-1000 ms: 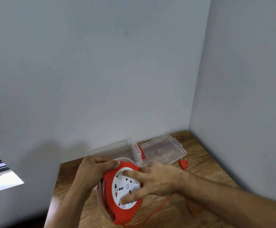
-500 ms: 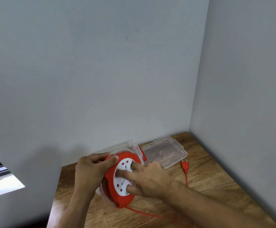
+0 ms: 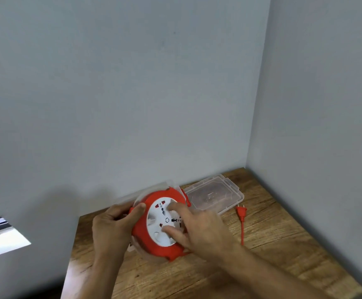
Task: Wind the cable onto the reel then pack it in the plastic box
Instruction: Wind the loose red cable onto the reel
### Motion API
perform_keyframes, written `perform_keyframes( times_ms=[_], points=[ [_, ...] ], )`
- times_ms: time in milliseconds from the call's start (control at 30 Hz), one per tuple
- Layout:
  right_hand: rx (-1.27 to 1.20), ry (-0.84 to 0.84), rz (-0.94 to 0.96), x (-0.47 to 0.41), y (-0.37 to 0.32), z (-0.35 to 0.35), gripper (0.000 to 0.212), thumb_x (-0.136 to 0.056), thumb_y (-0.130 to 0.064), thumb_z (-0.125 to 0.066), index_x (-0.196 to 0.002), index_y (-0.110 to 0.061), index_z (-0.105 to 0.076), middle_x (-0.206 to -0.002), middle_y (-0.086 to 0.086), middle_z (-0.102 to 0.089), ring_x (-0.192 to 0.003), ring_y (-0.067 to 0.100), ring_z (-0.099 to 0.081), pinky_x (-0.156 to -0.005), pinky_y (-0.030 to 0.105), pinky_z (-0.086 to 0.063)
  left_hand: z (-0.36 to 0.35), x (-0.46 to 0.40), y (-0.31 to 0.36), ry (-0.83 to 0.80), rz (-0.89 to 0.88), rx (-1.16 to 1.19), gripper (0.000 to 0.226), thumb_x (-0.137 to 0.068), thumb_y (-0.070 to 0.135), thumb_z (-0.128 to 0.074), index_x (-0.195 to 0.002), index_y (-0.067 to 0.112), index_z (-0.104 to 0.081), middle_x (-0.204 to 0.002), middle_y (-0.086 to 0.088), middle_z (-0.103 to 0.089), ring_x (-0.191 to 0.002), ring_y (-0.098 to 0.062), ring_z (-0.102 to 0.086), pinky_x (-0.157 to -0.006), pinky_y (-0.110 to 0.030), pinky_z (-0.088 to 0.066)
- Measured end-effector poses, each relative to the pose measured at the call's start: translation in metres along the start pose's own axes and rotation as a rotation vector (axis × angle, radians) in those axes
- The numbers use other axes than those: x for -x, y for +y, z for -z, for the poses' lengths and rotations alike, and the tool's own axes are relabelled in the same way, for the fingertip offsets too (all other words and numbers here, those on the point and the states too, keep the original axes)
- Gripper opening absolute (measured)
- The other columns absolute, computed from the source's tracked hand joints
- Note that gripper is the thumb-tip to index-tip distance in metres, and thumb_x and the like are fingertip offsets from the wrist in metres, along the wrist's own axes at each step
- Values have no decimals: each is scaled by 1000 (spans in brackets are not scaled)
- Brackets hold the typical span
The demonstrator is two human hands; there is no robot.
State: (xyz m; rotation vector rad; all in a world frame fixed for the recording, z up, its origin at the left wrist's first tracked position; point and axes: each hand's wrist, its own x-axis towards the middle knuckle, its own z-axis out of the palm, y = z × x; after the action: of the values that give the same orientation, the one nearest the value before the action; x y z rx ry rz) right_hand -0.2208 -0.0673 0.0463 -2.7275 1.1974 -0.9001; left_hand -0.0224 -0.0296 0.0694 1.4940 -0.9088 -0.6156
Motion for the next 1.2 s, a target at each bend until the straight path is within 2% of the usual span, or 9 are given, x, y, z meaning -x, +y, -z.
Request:
perform_keyframes(
  times_ms=[67,200,433,633,767,933,1067,1133,1200],
  points=[
    [116,-82,294,-1,9,5,33,-99,-41,-56,-129,-29,-51,-111,7,-64,-57,25,-65,-45,34,-55,1,-3,5,-34,39,-21,9,-75,16,-87,-81,22,-83,-77,-2,-83,-78,-29,-79,-77,-47,-64],
    [211,-270,496,-7,23,8,51,-97,-15,-58,-137,-42,-40,-144,14,-37,-58,30,-61,-42,37,-55,4,-10,13,-130,78,-68,11,-73,16,-88,-72,27,-85,-75,-2,-83,-76,-29,-79,-82,-51,-63],
    [269,-277,432,-6,13,0,51,-102,-46,-49,-147,-44,-27,-128,20,-49,-52,24,-58,-40,32,-52,6,-16,14,-189,74,-108,21,-73,15,-87,-63,33,-83,-70,-1,-82,-71,-27,-78,-77,-47,-64],
    [223,-257,398,1,0,-14,63,-102,-46,-49,-154,-38,-15,-110,20,-63,-58,29,-62,-44,35,-49,9,-15,9,-163,87,-132,8,-73,24,-88,-72,31,-85,-75,0,-83,-76,-28,-79,-80,-54,-64],
    [75,-238,217,0,-8,-17,60,-99,-48,-46,-149,-33,-16,-130,17,-58,-76,37,-68,-58,47,-59,7,-15,9,-118,83,-88,8,-69,27,-91,-72,31,-85,-78,2,-83,-81,-27,-79,-85,-55,-63],
    [118,-164,271,-11,-6,-16,57,-99,-44,-45,-148,-36,-17,-119,21,-62,-67,37,-66,-54,44,-58,3,-9,10,-79,39,-47,12,-71,23,-90,-82,24,-84,-82,1,-83,-82,-28,-79,-81,-54,-63],
    [-112,-84,-84,-5,-15,-22,61,-88,-56,-50,-142,-35,-30,-101,7,-73,-82,30,-70,-69,37,-56,-2,-2,9,-64,-85,-99,16,-70,19,-90,-83,25,-83,-82,6,-81,-80,-22,-77,-78,-42,-64],
    [-325,-32,-386,-5,-27,-23,61,-81,-61,-55,-133,-34,-39,-87,0,-73,-80,22,-70,-66,31,-52,-7,5,9,-29,-155,-106,24,-68,14,-91,-78,32,-79,-82,14,-78,-71,-11,-73,-67,-19,-60],
    [-702,-79,-718,-8,-41,-27,54,-83,-58,-61,-127,-29,-46,-87,-2,-72,-66,14,-68,-52,26,-50,-12,12,5,-7,-212,-147,30,-66,11,-92,-79,33,-77,-88,20,-74,-70,1,-69,-61,-4,-50]
  ],
)
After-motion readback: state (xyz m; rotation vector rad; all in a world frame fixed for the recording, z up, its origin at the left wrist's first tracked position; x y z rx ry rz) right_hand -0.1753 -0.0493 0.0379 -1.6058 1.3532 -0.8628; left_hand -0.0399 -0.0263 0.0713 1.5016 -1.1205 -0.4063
